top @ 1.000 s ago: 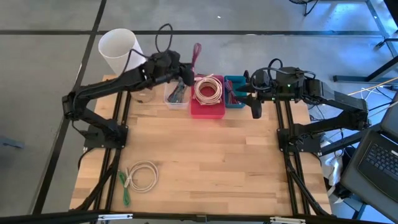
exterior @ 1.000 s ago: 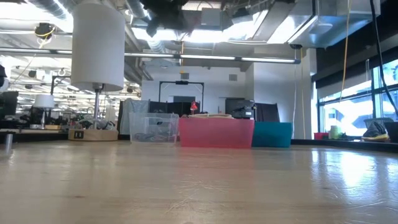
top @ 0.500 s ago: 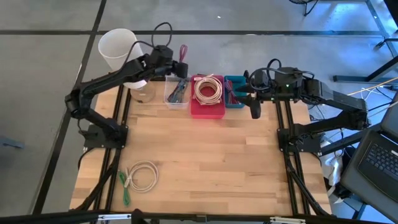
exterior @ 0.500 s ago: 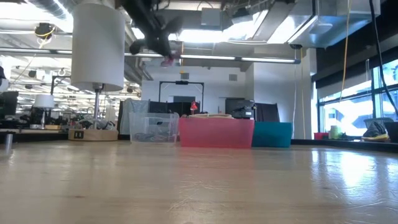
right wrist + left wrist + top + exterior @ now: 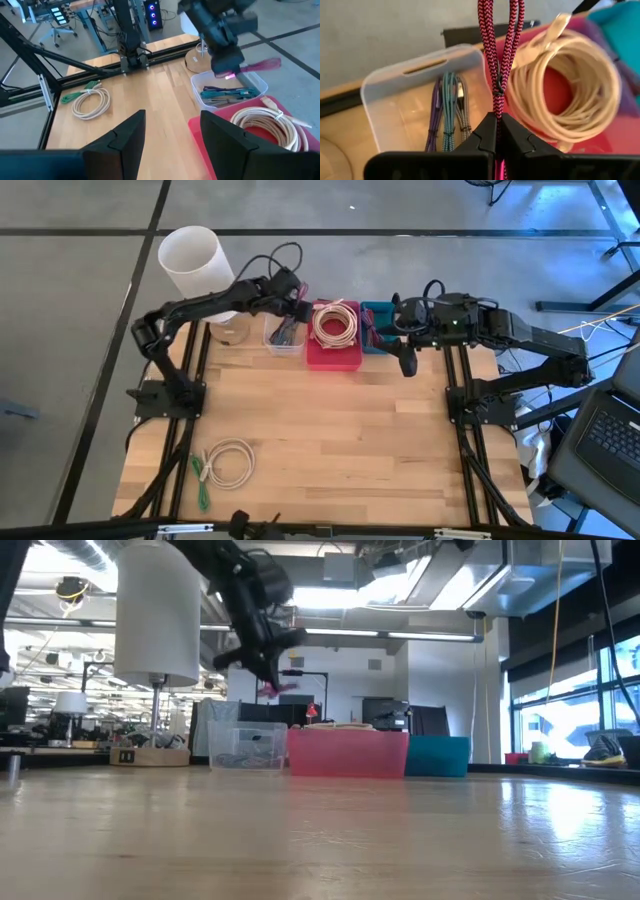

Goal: Pick & Place USB Port
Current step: Put the pink and black charger cable into the white bin

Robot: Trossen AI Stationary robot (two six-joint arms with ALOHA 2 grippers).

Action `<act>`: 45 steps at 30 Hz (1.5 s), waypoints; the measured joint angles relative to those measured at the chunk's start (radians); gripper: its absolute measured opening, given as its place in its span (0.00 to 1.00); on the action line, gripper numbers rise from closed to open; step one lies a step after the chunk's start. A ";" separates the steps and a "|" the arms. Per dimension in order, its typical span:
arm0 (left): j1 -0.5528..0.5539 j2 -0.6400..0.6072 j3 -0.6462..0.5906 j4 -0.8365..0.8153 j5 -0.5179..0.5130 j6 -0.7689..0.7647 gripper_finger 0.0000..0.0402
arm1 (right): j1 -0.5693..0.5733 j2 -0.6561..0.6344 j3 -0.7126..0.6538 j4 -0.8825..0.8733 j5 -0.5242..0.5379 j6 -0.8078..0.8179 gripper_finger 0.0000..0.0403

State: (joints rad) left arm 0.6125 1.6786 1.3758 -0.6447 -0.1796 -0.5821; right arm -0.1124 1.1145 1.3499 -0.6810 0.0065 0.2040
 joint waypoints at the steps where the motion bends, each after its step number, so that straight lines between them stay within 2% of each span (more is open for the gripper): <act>1: 0.000 0.015 0.000 -0.001 0.005 0.000 0.01 | 0.000 0.000 0.000 0.000 0.000 0.002 0.48; 9: 0.005 0.092 0.000 -0.015 0.021 0.002 0.01 | 0.000 0.000 0.000 -0.042 0.000 0.005 0.48; 19: 0.029 0.130 0.000 -0.034 0.024 0.000 0.01 | 0.000 0.000 0.000 -0.057 0.000 0.005 0.48; 23: 0.039 0.151 0.000 -0.048 0.063 -0.008 0.01 | 0.000 0.000 0.000 -0.058 0.000 0.005 0.48; 45: 0.038 0.301 0.000 -0.039 0.144 0.000 0.01 | 0.000 0.000 0.000 -0.064 0.000 0.005 0.48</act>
State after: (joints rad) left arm 0.6502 1.9797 1.3754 -0.6837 -0.0352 -0.5823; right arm -0.1127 1.1141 1.3502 -0.7452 0.0067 0.2092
